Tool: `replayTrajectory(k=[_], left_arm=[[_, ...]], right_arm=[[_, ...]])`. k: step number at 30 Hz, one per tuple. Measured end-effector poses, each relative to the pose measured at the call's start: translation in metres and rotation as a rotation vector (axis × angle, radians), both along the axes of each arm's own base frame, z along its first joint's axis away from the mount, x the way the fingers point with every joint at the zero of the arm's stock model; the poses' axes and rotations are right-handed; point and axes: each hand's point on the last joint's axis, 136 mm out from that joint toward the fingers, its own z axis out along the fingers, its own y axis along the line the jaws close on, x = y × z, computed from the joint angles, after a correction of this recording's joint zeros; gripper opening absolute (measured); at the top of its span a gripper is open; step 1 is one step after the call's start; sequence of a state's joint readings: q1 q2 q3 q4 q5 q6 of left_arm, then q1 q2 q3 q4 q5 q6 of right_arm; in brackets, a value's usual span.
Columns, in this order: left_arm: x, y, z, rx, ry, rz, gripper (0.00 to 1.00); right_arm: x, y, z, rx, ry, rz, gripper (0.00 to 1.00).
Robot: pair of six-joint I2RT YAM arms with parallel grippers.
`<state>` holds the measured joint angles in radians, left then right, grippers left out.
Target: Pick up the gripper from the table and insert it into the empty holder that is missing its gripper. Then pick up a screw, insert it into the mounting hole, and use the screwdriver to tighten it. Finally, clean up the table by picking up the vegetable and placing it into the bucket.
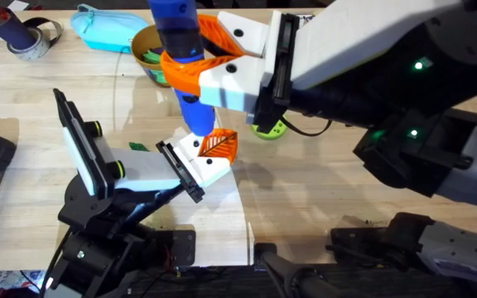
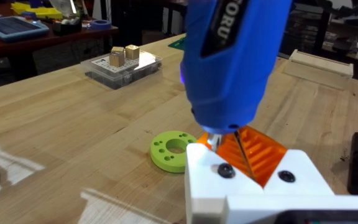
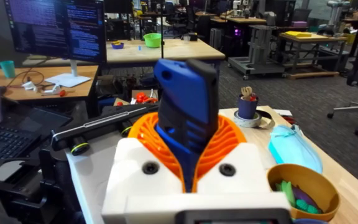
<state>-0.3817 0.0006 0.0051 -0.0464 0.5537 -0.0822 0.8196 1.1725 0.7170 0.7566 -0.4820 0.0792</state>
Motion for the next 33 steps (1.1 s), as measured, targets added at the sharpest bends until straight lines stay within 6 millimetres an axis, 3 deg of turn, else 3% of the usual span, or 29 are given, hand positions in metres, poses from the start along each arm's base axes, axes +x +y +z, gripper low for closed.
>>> replayTrajectory(k=[4,20,33], left_arm=[[0.000,0.000,-0.001,-0.001,0.008,0.001,0.011],[0.000,0.000,-0.001,-0.001,0.007,0.001,0.011],[0.000,0.000,-0.001,-0.001,0.007,0.001,0.011]], right_arm=[[0.001,0.001,-0.005,-0.012,0.016,0.003,0.046],[-0.009,-0.007,0.017,0.059,-0.004,0.023,0.045],[-0.009,-0.007,0.016,0.056,0.005,0.024,0.045]])
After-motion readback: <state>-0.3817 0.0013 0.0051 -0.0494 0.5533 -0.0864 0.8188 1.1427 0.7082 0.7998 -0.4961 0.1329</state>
